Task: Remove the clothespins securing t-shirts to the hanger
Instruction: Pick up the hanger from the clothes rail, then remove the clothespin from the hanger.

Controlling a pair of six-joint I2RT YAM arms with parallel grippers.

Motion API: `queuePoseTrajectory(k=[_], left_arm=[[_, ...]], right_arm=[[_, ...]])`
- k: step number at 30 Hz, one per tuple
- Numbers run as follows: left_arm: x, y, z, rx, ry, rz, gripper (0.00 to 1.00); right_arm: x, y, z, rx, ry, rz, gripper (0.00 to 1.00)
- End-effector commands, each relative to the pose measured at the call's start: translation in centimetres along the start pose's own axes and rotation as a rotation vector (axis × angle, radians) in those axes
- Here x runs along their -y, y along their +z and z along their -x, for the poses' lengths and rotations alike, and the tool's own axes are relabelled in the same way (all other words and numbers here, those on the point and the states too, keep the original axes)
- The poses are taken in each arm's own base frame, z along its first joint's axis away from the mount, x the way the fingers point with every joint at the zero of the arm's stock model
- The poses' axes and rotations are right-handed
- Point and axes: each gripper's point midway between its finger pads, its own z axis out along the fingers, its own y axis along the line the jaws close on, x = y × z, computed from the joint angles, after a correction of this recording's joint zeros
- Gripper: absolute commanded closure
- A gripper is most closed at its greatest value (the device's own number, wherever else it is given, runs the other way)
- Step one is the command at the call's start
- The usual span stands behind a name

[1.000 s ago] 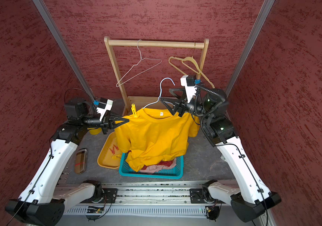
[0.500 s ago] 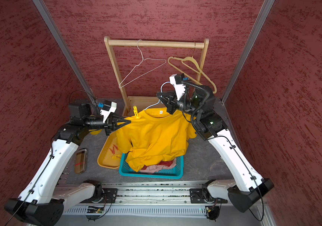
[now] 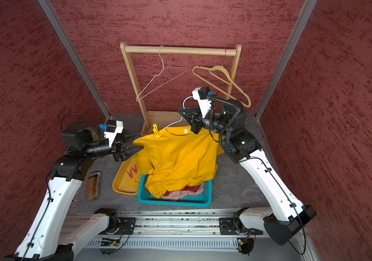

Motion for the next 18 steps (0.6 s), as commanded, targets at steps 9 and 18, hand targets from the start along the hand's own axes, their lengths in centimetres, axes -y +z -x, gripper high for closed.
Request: queuePoseTrajectory(k=[9, 18], left_arm=[[-0.2, 2.0, 4.2, 0.044, -0.143, -0.083, 0.40], [0.3, 4.6, 3.6, 0.018, -0.149, -0.140, 0.39]], right_arm=[[-1.1, -0.1, 0.5, 0.012, -0.075, -0.035, 1.00], [-1.2, -0.1, 0.2, -0.001, -0.083, -0.050, 1.00]])
